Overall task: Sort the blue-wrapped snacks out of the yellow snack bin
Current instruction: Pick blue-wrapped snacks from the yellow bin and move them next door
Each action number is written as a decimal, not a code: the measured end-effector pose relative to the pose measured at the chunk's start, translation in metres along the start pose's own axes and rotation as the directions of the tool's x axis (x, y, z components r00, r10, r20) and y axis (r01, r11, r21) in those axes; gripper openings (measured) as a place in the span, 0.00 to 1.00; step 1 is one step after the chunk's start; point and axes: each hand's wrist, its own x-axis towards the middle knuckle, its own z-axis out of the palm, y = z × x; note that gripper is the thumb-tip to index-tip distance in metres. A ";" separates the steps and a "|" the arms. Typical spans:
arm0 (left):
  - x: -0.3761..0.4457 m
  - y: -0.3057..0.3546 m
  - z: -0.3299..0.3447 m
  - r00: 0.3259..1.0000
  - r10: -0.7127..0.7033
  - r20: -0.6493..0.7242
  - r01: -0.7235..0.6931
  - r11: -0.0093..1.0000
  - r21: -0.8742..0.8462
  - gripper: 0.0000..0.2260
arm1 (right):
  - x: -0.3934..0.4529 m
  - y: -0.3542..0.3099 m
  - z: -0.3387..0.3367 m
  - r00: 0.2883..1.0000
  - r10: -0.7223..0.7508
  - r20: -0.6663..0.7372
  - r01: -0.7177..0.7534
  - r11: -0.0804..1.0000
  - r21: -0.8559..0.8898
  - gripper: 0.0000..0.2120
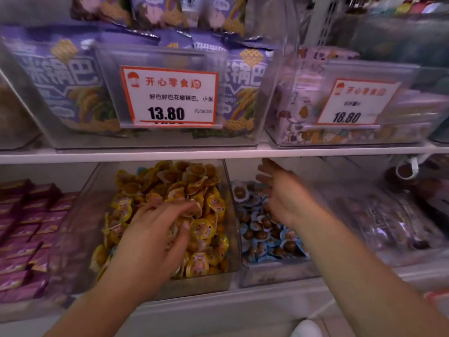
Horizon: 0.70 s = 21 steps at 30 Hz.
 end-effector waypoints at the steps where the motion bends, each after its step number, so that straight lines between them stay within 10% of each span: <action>1: -0.001 -0.002 -0.008 0.999 -0.005 -0.033 0.005 1.000 0.008 0.16 | 0.001 0.001 0.005 0.996 -0.072 -0.049 0.067 0.993 -0.095 0.23; 7: -0.014 -0.031 -0.060 0.954 -0.153 -0.258 0.165 0.986 0.024 0.14 | -0.020 0.006 0.023 0.889 -0.453 -0.065 0.432 0.878 -0.207 0.10; 11: -0.025 -0.056 -0.081 0.917 -0.305 -0.257 0.344 0.931 0.122 0.19 | -0.049 0.018 0.057 0.662 -0.712 0.234 0.724 0.528 -0.445 0.10; 17: -0.050 -0.074 -0.092 0.934 -0.323 -0.149 0.342 0.931 0.126 0.18 | -0.073 0.074 0.138 0.389 -0.339 0.857 0.917 0.051 -0.396 0.17; 21: -0.069 -0.080 -0.091 0.956 -0.291 -0.016 0.290 0.944 0.154 0.26 | -0.058 0.101 0.170 0.482 -0.061 0.874 0.858 -0.170 -0.485 0.35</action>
